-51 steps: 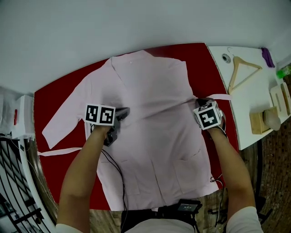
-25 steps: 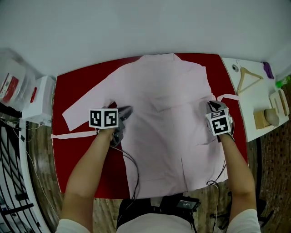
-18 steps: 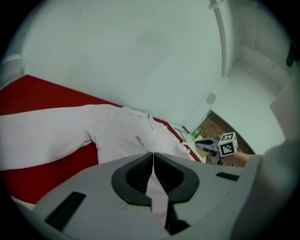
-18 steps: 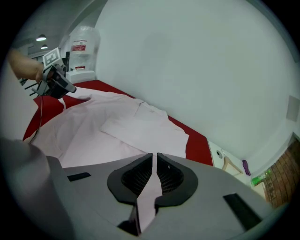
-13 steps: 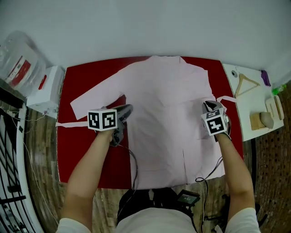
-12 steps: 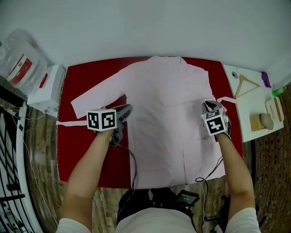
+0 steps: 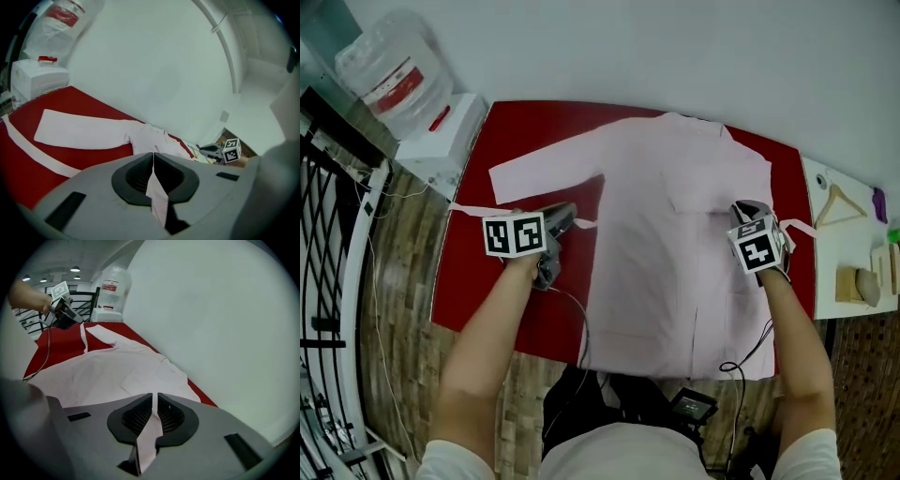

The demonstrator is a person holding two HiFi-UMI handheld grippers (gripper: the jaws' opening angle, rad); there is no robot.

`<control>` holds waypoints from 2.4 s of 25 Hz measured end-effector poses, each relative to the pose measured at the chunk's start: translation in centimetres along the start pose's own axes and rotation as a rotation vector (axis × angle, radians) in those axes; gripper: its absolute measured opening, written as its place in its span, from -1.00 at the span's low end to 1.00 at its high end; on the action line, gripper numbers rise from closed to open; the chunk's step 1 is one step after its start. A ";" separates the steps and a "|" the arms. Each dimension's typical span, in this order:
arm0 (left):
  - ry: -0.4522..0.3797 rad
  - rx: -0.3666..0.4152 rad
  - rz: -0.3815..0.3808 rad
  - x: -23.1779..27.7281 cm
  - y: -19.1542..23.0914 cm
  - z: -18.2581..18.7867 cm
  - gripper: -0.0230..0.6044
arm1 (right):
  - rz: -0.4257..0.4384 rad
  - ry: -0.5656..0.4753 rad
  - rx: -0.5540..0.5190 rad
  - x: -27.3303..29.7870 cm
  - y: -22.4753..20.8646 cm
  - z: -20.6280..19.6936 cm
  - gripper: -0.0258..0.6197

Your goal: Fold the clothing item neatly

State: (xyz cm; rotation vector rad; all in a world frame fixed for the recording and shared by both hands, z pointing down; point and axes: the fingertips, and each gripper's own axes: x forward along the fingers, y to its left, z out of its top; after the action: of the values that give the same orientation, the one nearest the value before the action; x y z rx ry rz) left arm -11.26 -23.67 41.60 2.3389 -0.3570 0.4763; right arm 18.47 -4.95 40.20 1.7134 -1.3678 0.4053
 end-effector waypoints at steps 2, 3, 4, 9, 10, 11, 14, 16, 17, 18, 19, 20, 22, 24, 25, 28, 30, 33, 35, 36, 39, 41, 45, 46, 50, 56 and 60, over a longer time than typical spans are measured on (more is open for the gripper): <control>-0.015 -0.011 0.019 -1.3 1.5 0.0 -0.88 | 0.018 -0.009 -0.024 0.4 1.5 1.4 -0.86; -0.022 -0.017 0.024 -1.9 2.2 0.0 -0.88 | 0.026 -0.014 -0.035 0.6 2.2 2.3 -0.86; -0.030 -0.023 0.026 -2.4 3.0 0.1 -0.88 | 0.032 -0.021 -0.043 0.7 2.9 3.3 -0.86; -0.055 -0.036 0.017 -4.2 6.8 1.3 -0.88 | 0.075 -0.044 -0.103 2.1 7.6 8.2 -0.86; -0.057 -0.038 0.017 -4.5 7.6 1.4 -0.88 | 0.084 -0.046 -0.121 2.5 8.7 9.2 -0.86; -0.058 -0.042 0.018 -4.8 8.5 1.5 -0.88 | 0.093 -0.048 -0.134 2.8 9.8 10.2 -0.86; -0.055 -0.063 0.025 -5.8 11.1 1.5 -0.88 | 0.124 -0.055 -0.168 4.0 13.2 13.1 -0.86; -0.058 -0.075 0.027 -6.5 12.7 1.6 -0.88 | 0.146 -0.058 -0.194 4.8 15.4 15.0 -0.86; -0.060 -0.080 0.028 -6.9 13.4 1.7 -0.88 | 0.157 -0.060 -0.204 5.2 16.4 15.9 -0.86; -0.063 -0.087 0.029 -7.2 14.1 1.8 -0.88 | 0.168 -0.063 -0.213 5.6 17.4 16.7 -0.86; -0.065 -0.094 0.032 -7.6 14.9 1.8 -0.88 | 0.179 -0.066 -0.221 6.1 18.3 17.6 -0.86; -0.067 -0.101 0.035 -8.0 15.6 1.8 -0.88 | 0.189 -0.068 -0.231 6.5 19.3 18.3 -0.86; -0.069 -0.115 0.044 -8.8 17.0 1.8 -0.88 | 0.211 -0.069 -0.253 7.4 21.2 19.6 -0.86; -0.071 -0.128 0.052 -9.7 18.3 1.7 -0.88 | 0.236 -0.070 -0.282 8.2 23.3 20.8 -0.86; -0.073 -0.134 0.055 -10.1 18.9 1.6 -0.88 | 0.249 -0.073 -0.300 8.6 24.5 21.5 -0.86; -0.079 -0.157 0.063 -11.1 20.7 1.3 -0.88 | 0.295 -0.092 -0.358 9.7 28.2 23.3 -0.86; -0.088 -0.173 0.063 -11.5 21.6 1.3 -0.88 | 0.333 -0.111 -0.397 10.3 31.0 24.4 -0.86; -0.102 -0.190 0.055 -11.8 22.5 1.5 -0.88 | 0.387 -0.143 -0.482 11.2 35.5 26.1 -0.86; -0.109 -0.199 0.049 -12.0 23.1 1.6 -0.88 | 0.414 -0.163 -0.537 11.8 38.4 27.1 -0.86; -0.111 -0.204 0.046 -12.0 23.4 1.6 -0.88 | 0.427 -0.173 -0.555 12.1 39.8 27.7 -0.86; -0.118 -0.216 0.036 -12.1 23.9 1.6 -0.88 | 0.463 -0.192 -0.589 13.0 43.1 29.0 -0.75; -0.122 -0.224 0.032 -12.1 24.2 1.7 -0.88 | 0.473 -0.195 -0.607 13.7 44.6 29.8 -0.69; -0.131 -0.244 0.032 -12.2 24.9 1.6 -0.88 | 0.487 -0.188 -0.624 14.8 46.9 30.8 -0.69; -0.133 -0.249 0.029 -12.3 25.1 1.6 -0.87 | 0.489 -0.186 -0.637 15.1 47.4 31.0 -0.69; -0.143 -0.277 0.000 -12.4 25.2 1.7 -0.85 | 0.483 -0.168 -0.653 16.2 48.7 31.1 -0.69; -0.146 -0.353 -0.054 -12.0 25.1 2.0 -0.72 | 0.465 -0.155 -0.584 16.7 48.2 32.2 -0.82; -0.160 -0.441 -0.127 -11.2 24.4 2.5 -0.63 | 0.464 -0.198 -0.559 15.7 47.0 33.6 -0.83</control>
State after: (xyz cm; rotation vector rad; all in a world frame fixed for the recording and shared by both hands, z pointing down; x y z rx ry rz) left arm -30.00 -41.41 49.56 1.9567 -0.3455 0.1293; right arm -27.37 -41.30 52.66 0.9944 -1.8213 0.0829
